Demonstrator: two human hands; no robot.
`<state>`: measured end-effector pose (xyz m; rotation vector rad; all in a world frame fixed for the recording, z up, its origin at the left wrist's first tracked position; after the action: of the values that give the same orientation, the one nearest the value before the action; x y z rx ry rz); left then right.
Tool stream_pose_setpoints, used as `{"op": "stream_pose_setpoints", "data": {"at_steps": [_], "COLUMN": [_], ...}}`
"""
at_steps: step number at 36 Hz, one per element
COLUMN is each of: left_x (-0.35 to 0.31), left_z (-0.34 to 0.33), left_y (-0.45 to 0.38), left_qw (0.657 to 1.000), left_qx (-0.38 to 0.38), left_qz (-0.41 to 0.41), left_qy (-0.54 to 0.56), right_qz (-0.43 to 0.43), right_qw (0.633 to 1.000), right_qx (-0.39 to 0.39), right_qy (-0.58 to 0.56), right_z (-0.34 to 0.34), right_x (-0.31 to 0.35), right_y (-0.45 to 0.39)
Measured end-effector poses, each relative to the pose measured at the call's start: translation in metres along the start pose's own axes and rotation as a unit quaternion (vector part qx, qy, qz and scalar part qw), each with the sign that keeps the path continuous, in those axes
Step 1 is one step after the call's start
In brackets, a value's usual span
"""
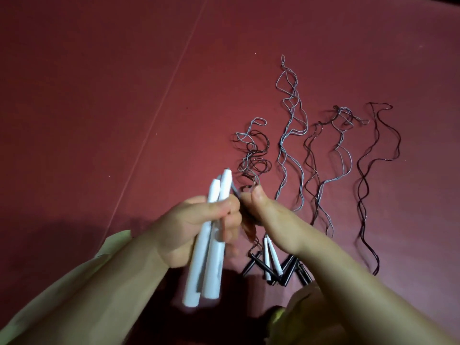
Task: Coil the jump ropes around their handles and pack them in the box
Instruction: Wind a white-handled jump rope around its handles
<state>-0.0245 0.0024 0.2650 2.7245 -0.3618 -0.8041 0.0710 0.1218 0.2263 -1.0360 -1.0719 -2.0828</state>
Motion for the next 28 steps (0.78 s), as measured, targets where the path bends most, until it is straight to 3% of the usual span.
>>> {"op": "stream_pose_setpoints", "data": {"at_steps": [7,9,12,14,18,24,28], "left_x": [-0.02,-0.027,-0.031,-0.03,-0.026,-0.014,-0.012], "left_z": [0.006,0.02,0.035,0.035,0.04,0.034,0.019], "left_y": [-0.003,-0.001,0.004,0.002,0.002,0.004,0.008], "left_qw": [0.976,0.959,0.89,0.87,0.758,0.787,0.81], "left_qx": [-0.203,-0.263,-0.362,-0.35,-0.307,-0.203,-0.12], "left_qz": [-0.074,-0.084,-0.091,-0.106,-0.038,0.093,0.145], "left_qy": [0.017,-0.065,-0.261,-0.33,-0.575,-0.574,-0.556], "right_qz": [0.067,0.051,0.078,0.118,0.188,0.239,0.218], "right_qw": [0.996,0.997,0.991,0.983,0.959,0.959,0.971], "right_qx": [0.047,0.045,0.068,0.057,-0.006,0.019,0.051], "right_qy": [0.036,0.026,0.079,0.126,0.213,0.153,0.084], "right_z": [0.003,0.003,0.008,0.011,0.002,-0.002,-0.006], "right_x": [0.016,0.021,0.035,0.045,0.055,0.065,0.067], "right_y": [0.014,0.013,0.02,0.025,0.022,0.025,0.024]}}
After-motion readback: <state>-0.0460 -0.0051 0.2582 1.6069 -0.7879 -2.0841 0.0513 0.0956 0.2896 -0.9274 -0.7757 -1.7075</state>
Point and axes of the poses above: each hand's wrist, its own y-axis away from the middle knuckle, its own z-axis out of the back of the hand, x = y × z, the point moved 2 cm from there along -y, towards the middle knuckle, and after that the axes turned 6 degrees about -x, right-handed, at the moved point
